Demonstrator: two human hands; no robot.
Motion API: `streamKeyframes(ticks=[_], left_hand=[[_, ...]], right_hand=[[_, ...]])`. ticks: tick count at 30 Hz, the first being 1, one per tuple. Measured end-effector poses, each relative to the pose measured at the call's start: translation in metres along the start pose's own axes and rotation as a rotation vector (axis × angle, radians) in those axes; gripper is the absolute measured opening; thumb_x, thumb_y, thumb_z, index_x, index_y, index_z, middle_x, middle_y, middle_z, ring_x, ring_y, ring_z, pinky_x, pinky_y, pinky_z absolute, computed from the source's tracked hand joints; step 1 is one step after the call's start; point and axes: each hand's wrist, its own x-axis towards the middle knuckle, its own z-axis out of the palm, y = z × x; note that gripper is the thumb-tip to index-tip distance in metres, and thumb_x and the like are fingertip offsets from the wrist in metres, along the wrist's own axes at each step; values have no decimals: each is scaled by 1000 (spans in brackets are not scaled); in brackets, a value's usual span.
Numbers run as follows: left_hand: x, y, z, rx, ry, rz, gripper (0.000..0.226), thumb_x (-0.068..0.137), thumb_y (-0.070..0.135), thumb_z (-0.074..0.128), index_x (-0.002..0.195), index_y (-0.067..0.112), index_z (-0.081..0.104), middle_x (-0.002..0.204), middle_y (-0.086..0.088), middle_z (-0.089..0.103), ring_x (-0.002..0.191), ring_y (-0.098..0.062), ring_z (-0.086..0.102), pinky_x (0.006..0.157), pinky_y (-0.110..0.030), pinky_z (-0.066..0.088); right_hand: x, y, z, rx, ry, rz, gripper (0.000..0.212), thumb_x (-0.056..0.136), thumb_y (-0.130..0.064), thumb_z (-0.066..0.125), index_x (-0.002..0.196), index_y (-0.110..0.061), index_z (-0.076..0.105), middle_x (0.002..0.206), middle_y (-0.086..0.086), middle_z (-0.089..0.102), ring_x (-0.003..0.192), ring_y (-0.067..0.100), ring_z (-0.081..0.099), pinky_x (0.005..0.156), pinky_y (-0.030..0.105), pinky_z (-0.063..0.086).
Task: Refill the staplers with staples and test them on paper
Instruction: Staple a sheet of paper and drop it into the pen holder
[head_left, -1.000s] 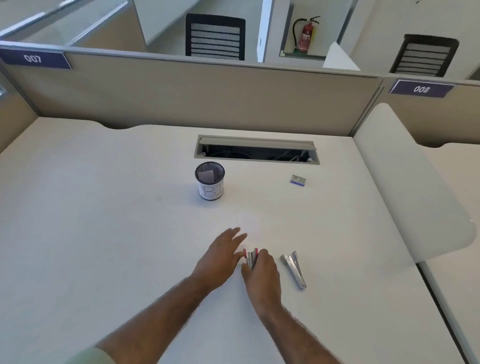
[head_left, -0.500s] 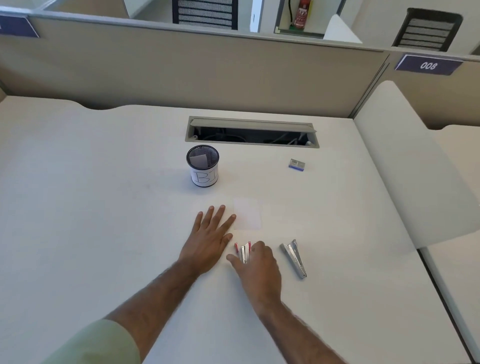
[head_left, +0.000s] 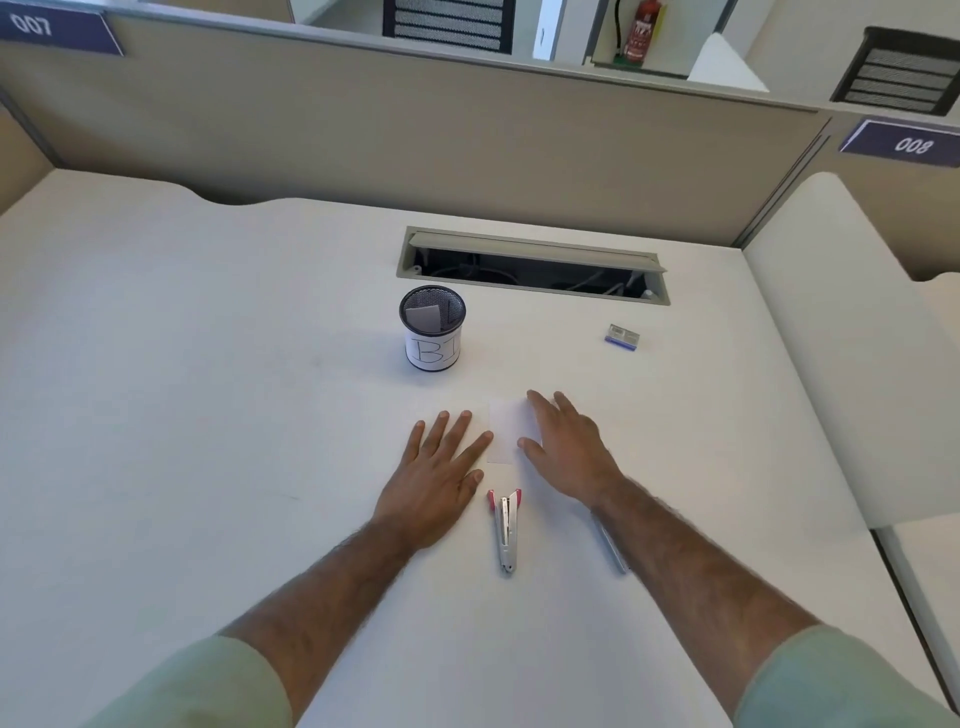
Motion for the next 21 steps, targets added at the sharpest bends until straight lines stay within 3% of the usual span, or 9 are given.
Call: streamKeyframes(ticks=[5,9,13,15,17,19,21], left_hand=[[-1,0,0,-8,5,5,58,107,48,15,163,37,7,173,2,-4,160,-26,-6,128,-50,-3],[-1,-1,0,0,9,5,57,108,46,19,164,35,8,173,1,-4,159,-26,-6,128,-50,-2],[-1,-1,1,-3,18,5,57,108,46,19,163,37,8,173,1,-3,159,-26,-6,128,-49,-3],[0,-1,2,-1,28,8,57,107,47,17,163,37,9,173,1,-1,160,-27,-5,128,-49,-3],[0,-1,4,-2,35,10,58,106,49,14,163,38,9,173,1,-1,160,-27,-4,128,-49,-4],[-1,-2,4,-11,33,11,58,106,49,14,163,38,9,173,1,-1,160,-28,-3,127,-49,-5],[0,-2,4,-14,22,8,58,106,49,14,163,38,8,173,1,-2,159,-28,-5,127,-48,-7]], right_hand=[[1,-3,5,48,26,-38,55,103,-32,46,153,-13,31,158,8,39,152,27,21,115,45,30],[-1,-5,6,138,68,-60,48,101,-32,50,146,-18,43,143,3,56,139,24,41,110,41,35],[4,-19,-3,712,139,224,48,91,-40,68,133,-22,54,113,2,66,105,20,62,92,34,49],[11,-22,-10,1002,182,448,52,85,-41,76,127,-18,56,108,4,66,99,23,66,86,40,56],[16,-22,-14,1128,158,598,41,82,-28,80,112,-12,59,99,7,65,89,30,68,76,44,61],[18,-22,-16,1113,146,622,20,80,-6,76,77,-10,57,71,6,54,65,29,54,56,36,52],[18,-24,-16,1023,113,590,39,77,6,68,59,-14,40,60,5,39,59,25,38,57,33,40]])
